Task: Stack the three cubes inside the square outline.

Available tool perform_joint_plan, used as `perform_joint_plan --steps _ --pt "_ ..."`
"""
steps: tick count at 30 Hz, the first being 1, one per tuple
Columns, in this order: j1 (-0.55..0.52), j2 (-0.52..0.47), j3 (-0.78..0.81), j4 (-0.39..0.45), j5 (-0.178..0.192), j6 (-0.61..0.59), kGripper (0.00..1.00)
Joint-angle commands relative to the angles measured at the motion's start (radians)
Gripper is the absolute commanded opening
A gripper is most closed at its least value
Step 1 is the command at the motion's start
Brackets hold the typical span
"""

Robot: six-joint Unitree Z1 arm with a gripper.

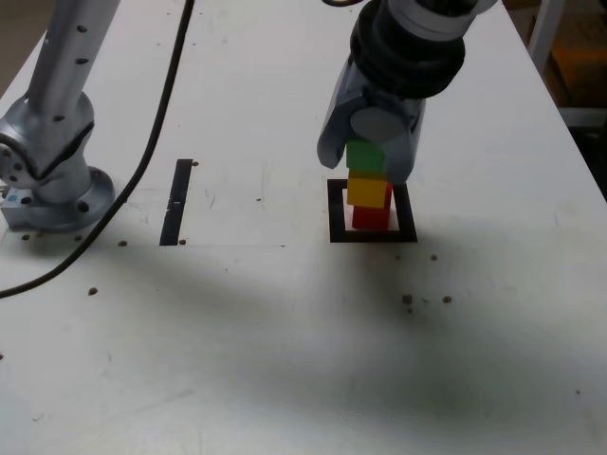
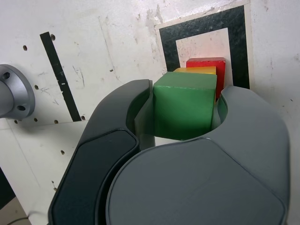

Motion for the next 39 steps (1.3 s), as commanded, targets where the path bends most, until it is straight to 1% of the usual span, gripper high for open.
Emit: perform_joint_plan --steps 1,4,6,7,9,10,12,15,20,23,26,30,33,34,39 --pt "0.002 -0.006 0.002 0.015 -0.002 0.001 0.3" --pt "0.002 -0.006 0.002 0.015 -0.002 0.001 0.35" --pt "0.002 -0.006 0.004 0.015 -0.004 0.001 0.43" --pt "0.002 -0.006 0.005 0.015 -0.007 0.002 0.5" --pt "0.002 -0.006 0.006 0.015 -0.012 0.005 0.61" --pt "0.002 -0.007 0.007 0.014 -0.016 0.008 0.7" --pt "0.002 -0.007 0.008 0.014 -0.02 0.012 0.79" --pt "0.002 -0.01 0.011 0.014 -0.023 0.015 0.86" --pt "0.002 -0.026 0.017 0.014 -0.023 0.013 0.95" --pt "0.002 -0.066 0.035 0.01 -0.011 0.001 0.99" --pt "0.002 -0.117 0.062 -0.002 0.003 -0.013 0.99" --pt "0.002 -0.162 0.087 -0.012 0.009 -0.022 0.99" --pt "-0.001 -0.231 0.128 -0.013 0.007 -0.025 0.99" --pt "-0.003 -0.279 0.164 -0.012 0.004 -0.025 0.99" --pt "-0.005 -0.424 0.318 -0.015 -0.012 -0.024 0.99"
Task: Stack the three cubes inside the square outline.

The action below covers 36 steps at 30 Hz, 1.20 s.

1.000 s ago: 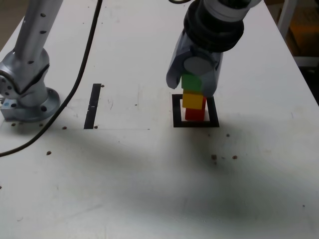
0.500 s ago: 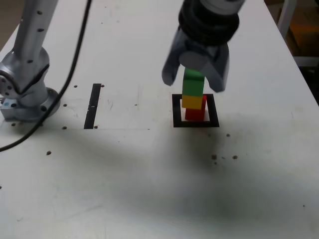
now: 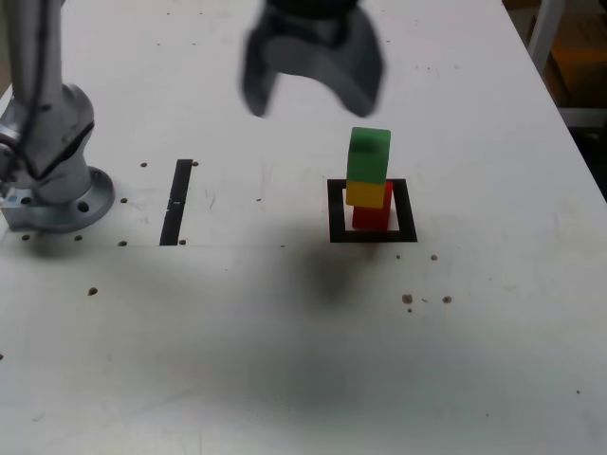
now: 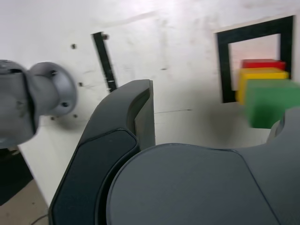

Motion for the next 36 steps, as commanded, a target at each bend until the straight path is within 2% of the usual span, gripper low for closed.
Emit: perform_joint_plan --steps 1,9,13,16,21,30,36 --pt "0.001 -0.111 0.051 0.005 -0.008 0.003 0.99" --pt "0.018 -0.227 0.307 -0.059 -0.042 0.021 0.99" --pt "0.043 -0.27 0.529 -0.2 -0.089 0.023 0.99" --pt "0.056 -0.275 0.662 -0.311 -0.111 0.023 0.99" --pt "0.066 -0.264 0.807 -0.458 -0.147 0.024 1.0" --pt "0.083 -0.249 0.89 -0.563 -0.151 0.027 1.0" --pt "0.083 -0.245 0.867 -0.572 -0.133 0.017 1.0"
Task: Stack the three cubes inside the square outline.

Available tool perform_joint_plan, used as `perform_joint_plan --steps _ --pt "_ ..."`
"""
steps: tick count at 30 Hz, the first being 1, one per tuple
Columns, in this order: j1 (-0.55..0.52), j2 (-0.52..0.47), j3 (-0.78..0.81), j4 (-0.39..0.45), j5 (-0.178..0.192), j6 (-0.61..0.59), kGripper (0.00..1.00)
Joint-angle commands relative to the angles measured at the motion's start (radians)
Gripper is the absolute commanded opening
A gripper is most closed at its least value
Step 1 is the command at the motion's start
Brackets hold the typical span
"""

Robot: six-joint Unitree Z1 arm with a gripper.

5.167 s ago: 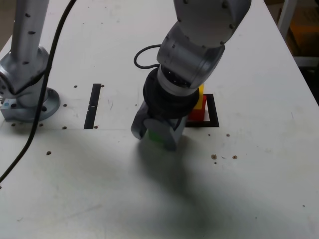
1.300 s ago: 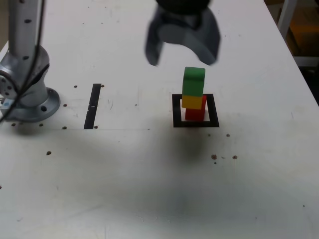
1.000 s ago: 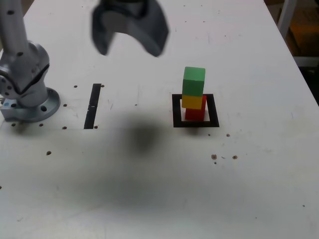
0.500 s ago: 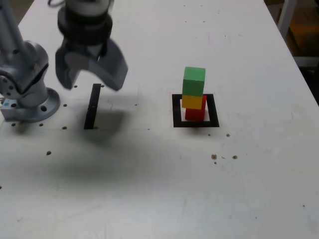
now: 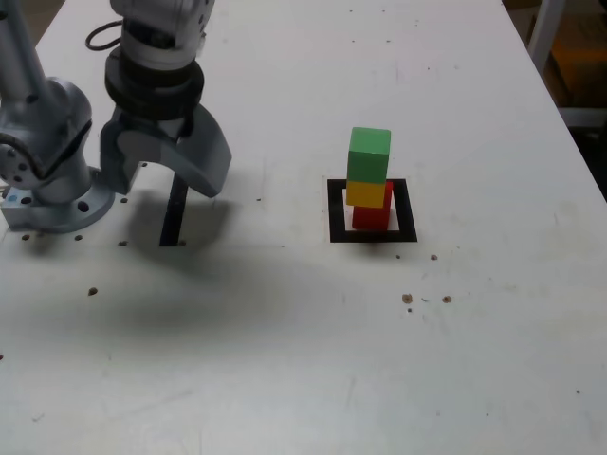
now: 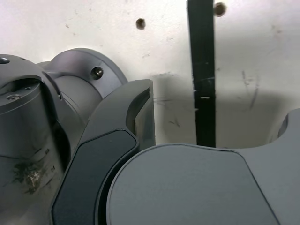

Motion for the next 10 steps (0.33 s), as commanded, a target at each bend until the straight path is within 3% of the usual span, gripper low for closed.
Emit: perform_joint_plan --steps 1,7,10 --pt "0.002 0.004 -0.01 0.001 0.008 -0.006 1.0" --pt "0.002 0.028 -0.044 0.004 0.032 -0.028 1.0" --pt "0.002 0.04 -0.046 0.009 0.024 -0.052 1.0"
